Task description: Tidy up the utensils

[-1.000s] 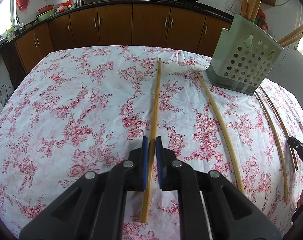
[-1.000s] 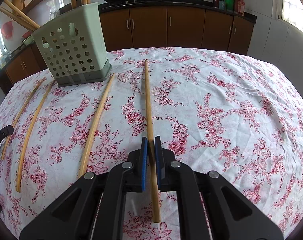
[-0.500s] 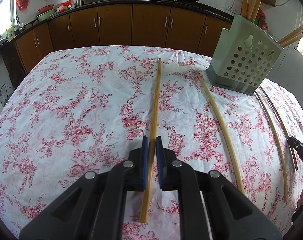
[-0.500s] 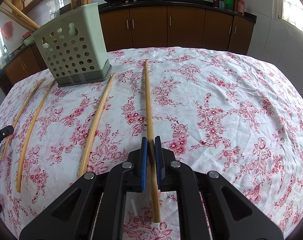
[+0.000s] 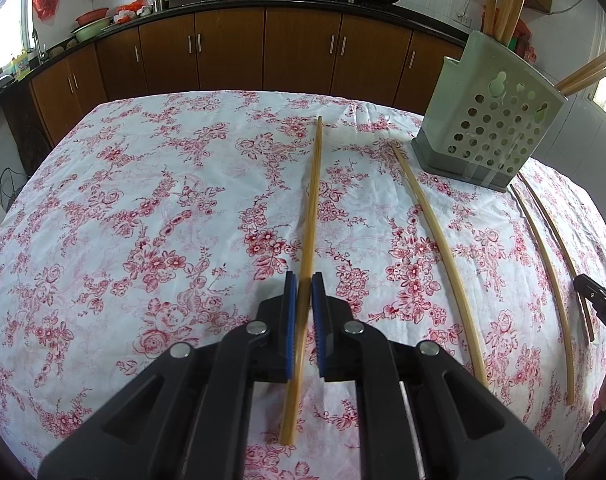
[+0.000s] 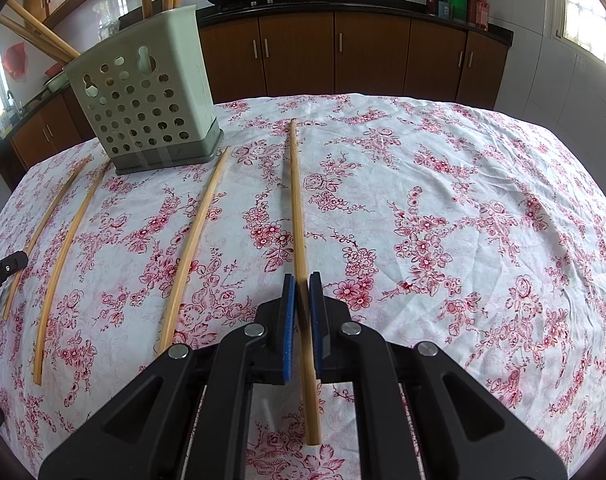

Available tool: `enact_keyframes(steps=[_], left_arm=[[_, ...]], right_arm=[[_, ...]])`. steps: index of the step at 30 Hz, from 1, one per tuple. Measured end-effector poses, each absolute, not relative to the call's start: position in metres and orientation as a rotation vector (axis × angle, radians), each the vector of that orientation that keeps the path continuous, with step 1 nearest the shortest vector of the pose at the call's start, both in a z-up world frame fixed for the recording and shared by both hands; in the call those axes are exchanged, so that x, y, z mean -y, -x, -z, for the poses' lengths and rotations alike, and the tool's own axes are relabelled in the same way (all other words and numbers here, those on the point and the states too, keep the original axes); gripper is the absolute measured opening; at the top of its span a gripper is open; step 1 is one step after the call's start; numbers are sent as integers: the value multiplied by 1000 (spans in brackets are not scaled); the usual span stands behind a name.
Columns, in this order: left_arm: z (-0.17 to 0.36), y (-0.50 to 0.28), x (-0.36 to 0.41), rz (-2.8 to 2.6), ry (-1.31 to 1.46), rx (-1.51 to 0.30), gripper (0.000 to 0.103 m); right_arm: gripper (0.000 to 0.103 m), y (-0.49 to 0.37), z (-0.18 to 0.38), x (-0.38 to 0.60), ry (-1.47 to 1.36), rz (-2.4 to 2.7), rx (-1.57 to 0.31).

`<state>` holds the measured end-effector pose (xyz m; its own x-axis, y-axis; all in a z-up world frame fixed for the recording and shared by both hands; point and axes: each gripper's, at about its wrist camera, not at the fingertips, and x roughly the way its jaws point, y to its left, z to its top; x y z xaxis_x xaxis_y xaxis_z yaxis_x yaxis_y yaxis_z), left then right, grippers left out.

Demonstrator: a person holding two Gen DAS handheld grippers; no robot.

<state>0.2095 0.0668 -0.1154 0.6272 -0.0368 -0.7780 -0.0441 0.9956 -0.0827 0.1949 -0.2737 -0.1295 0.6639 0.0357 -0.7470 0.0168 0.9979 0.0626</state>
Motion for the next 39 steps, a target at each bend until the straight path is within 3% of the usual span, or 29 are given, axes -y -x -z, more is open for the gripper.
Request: enact_keyframes(steps=[39], left_arm=[[115, -209, -65, 4, 126, -892, 11]], right_arm=[[8, -195, 128, 274, -66, -11, -844]])
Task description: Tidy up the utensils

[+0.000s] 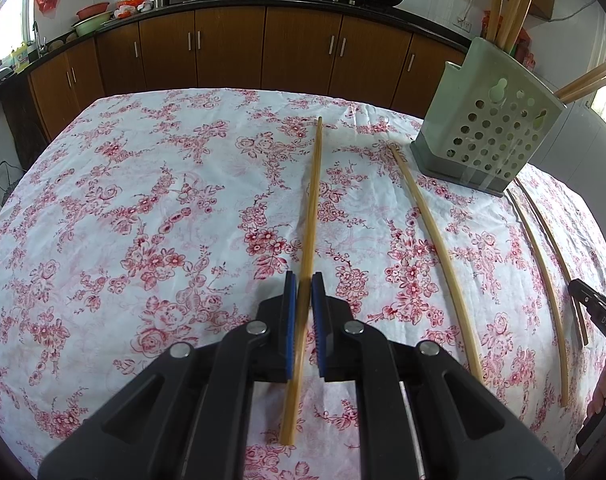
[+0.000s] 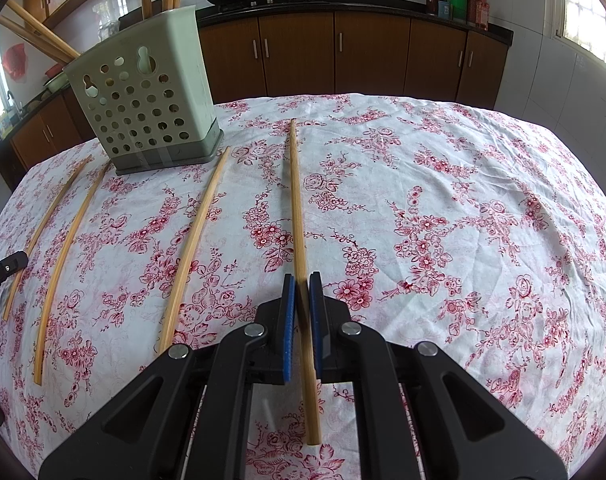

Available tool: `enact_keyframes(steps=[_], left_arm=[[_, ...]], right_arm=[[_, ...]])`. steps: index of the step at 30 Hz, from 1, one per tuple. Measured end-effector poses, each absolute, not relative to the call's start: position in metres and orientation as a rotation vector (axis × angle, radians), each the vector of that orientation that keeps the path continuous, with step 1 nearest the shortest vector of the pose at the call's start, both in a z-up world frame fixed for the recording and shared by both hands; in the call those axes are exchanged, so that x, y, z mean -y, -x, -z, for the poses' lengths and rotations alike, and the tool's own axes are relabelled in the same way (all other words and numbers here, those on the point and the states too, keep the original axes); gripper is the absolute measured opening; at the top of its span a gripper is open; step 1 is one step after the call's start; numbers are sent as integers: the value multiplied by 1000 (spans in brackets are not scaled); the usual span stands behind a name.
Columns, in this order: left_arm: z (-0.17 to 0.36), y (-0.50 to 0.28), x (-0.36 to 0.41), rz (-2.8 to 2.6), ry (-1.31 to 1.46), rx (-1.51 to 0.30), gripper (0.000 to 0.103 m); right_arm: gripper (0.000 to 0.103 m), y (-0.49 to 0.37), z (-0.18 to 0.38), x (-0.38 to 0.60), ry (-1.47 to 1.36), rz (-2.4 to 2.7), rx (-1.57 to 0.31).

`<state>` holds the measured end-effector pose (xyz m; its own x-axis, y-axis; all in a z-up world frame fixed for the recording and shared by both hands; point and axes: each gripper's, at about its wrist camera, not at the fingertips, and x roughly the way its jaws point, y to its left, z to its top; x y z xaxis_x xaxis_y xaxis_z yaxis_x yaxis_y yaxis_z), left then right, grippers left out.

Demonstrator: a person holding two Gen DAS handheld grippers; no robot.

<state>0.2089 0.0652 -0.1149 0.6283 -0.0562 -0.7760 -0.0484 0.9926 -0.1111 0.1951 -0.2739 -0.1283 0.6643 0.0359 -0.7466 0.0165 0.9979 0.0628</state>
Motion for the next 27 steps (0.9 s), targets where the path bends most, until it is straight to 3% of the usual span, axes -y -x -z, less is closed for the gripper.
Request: enact_keyframes(steps=[16, 27], left_arm=[[107, -196, -54, 5, 1, -890, 9], [-7, -178, -57, 68, 70, -606, 8]], right_arm=[[7, -187, 115, 280, -108, -26, -813], [7, -166, 26, 287, -119, -39, -551]])
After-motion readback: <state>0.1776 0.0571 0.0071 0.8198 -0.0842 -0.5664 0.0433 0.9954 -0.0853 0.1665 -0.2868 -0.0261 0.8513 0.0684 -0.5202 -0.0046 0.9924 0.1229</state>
